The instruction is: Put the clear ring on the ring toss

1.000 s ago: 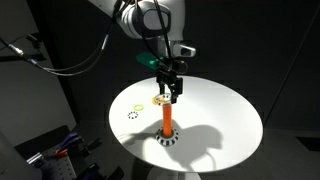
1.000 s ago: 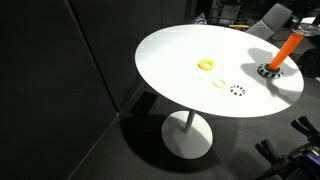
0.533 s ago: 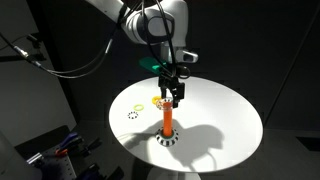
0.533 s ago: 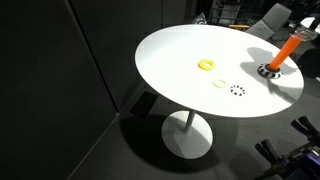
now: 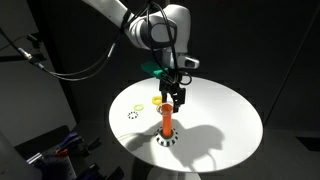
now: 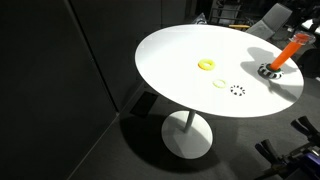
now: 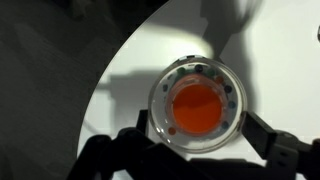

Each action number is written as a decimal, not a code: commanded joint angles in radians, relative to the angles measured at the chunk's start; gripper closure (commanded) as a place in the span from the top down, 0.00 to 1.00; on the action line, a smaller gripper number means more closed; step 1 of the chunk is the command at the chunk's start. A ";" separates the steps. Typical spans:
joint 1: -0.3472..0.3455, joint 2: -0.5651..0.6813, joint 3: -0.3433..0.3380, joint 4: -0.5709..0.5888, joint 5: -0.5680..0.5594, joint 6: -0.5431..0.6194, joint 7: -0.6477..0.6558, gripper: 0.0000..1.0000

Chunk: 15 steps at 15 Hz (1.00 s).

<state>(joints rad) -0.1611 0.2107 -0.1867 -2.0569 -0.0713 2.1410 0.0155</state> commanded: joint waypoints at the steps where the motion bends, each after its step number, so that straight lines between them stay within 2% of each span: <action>1: -0.012 0.021 0.005 0.031 0.016 -0.036 -0.008 0.68; 2: -0.013 0.022 0.006 0.031 0.022 -0.041 -0.013 0.68; 3: -0.013 0.021 0.007 0.031 0.027 -0.051 -0.019 0.73; 4: -0.014 0.020 0.008 0.031 0.030 -0.057 -0.021 0.98; 15: 0.001 -0.046 0.022 0.026 0.038 -0.158 -0.013 1.00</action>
<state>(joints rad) -0.1598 0.2000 -0.1756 -2.0396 -0.0427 2.0318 0.0120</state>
